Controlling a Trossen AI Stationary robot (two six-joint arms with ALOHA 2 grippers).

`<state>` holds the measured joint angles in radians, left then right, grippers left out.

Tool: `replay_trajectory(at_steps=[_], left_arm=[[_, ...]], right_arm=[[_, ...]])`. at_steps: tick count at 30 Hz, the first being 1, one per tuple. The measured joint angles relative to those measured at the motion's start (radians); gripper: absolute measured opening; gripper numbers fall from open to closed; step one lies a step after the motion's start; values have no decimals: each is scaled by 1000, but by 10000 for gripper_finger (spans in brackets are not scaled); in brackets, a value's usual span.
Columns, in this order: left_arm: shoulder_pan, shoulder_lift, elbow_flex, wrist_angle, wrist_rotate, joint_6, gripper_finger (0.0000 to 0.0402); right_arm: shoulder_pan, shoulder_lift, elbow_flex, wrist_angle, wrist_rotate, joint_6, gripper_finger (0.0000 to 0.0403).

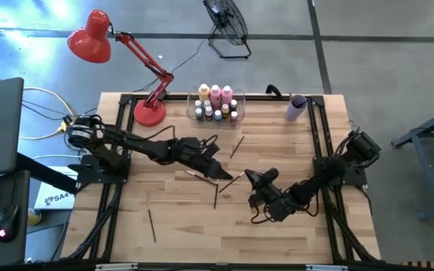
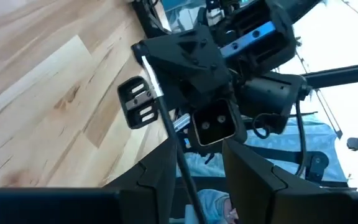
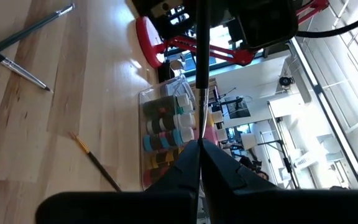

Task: Pick & Place Paint Supplies
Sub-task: Put the black paint brush into the violet cup

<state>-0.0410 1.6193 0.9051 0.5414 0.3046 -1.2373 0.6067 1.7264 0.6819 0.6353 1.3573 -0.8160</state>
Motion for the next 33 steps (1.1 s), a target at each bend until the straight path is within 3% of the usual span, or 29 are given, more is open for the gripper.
replay_trajectory(at_steps=[9, 20, 33], left_arm=[[-28, 39, 17, -27, 8, -25, 129], [-53, 141, 168, -11, 95, -19, 129], [-51, 148, 180, -112, 110, 27, 129]], right_arm=[[0, 0, 0, -1, -2, 0, 3], [0, 0, 0, -10, 5, 4, 3], [2, 0, 0, -27, 31, 5, 3]])
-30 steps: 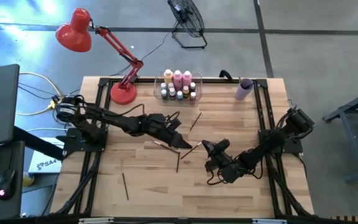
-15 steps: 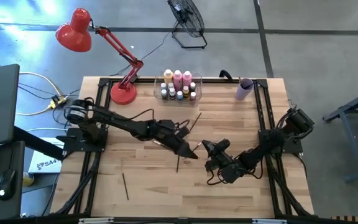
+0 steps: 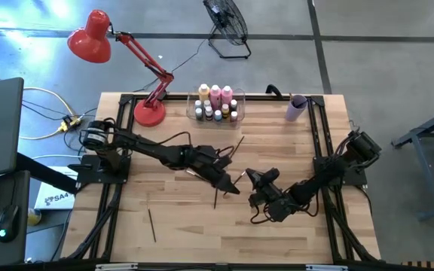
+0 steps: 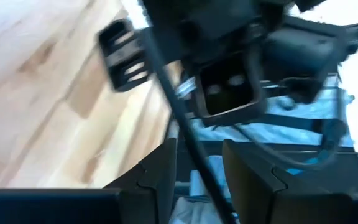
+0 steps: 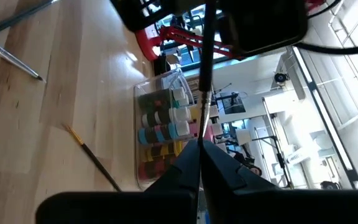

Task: Pick & Place Paint Supplies
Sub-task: Put the black paint brush into the violet cup

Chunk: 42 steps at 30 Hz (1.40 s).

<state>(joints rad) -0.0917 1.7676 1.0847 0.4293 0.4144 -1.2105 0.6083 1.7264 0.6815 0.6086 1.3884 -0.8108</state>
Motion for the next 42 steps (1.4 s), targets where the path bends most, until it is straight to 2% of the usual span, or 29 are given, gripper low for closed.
replay_trajectory(at_steps=[11, 25, 36, 42], left_arm=[[2, 0, 0, -21, -13, 9, 123], [33, 1, -4, -40, -5, 28, 26], [34, 1, -4, -73, 17, 75, 21], [34, 1, -2, -81, 21, 83, 20]], right_arm=[[3, 0, 0, -7, -3, -4, 3], [17, -2, 0, -24, 14, -6, 3], [17, -2, 0, -24, 1, -12, 3], [25, -4, 0, 18, 16, -99, 3]])
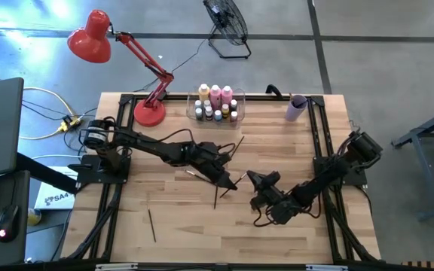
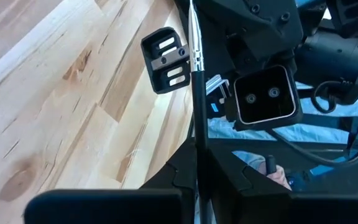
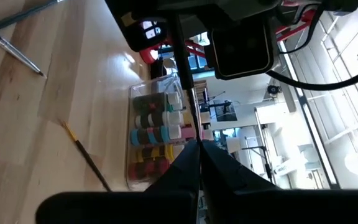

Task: Pick & Place Paint Supplies
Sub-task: Put the black paint brush into the violet cup

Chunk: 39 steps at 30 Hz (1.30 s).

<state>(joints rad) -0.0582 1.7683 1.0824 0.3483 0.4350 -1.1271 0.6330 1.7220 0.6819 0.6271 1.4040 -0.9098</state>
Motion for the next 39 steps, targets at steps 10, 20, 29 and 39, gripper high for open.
replay_trajectory(at_steps=[10, 20, 29, 39], left_arm=[[28, -12, 2, -2, 61, 55, 19], [66, -14, 2, -14, 112, 114, 9], [65, -14, 2, -17, 147, 186, 8], [78, -72, 7, 2, 151, 479, 8]], right_arm=[[52, -42, 0, 2, 11, -46, 3], [82, -200, 0, 8, -6, -49, 3], [88, -219, 0, 9, -55, -111, 42], [124, -219, 0, 46, 116, 131, 105]])
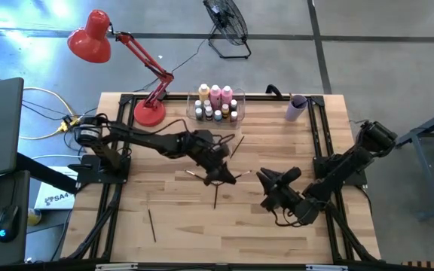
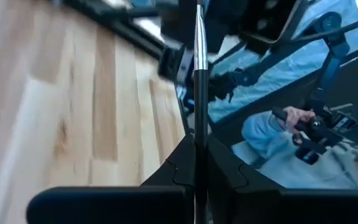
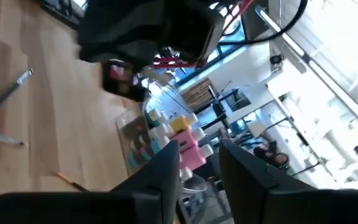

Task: Pick & Place Paint Supplies
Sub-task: Put the black paint brush into the violet cup

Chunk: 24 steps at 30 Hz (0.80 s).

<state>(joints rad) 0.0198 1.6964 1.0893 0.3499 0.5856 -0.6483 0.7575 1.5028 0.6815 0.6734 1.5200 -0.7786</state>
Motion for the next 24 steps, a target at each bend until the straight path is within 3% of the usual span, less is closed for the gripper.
replay_trajectory(at_steps=[5, 10, 19, 22, 24], left_arm=[[30, -73, 10, -28, -25, 107, 8], [32, -196, 10, -134, -77, 273, 8], [-61, -377, 10, -382, -373, 565, 8], [-88, -403, 10, -416, -413, 633, 8], [-95, -415, 10, -454, -436, 670, 8]], right_arm=[[-34, 0, 0, -11, 21, 119, 104], [-41, -1, 0, -9, 29, 123, 95], [-83, -159, 0, -64, -229, 166, 80], [-119, -261, 0, -199, -329, 268, 80], [-149, -339, 0, -357, -455, 401, 80]])
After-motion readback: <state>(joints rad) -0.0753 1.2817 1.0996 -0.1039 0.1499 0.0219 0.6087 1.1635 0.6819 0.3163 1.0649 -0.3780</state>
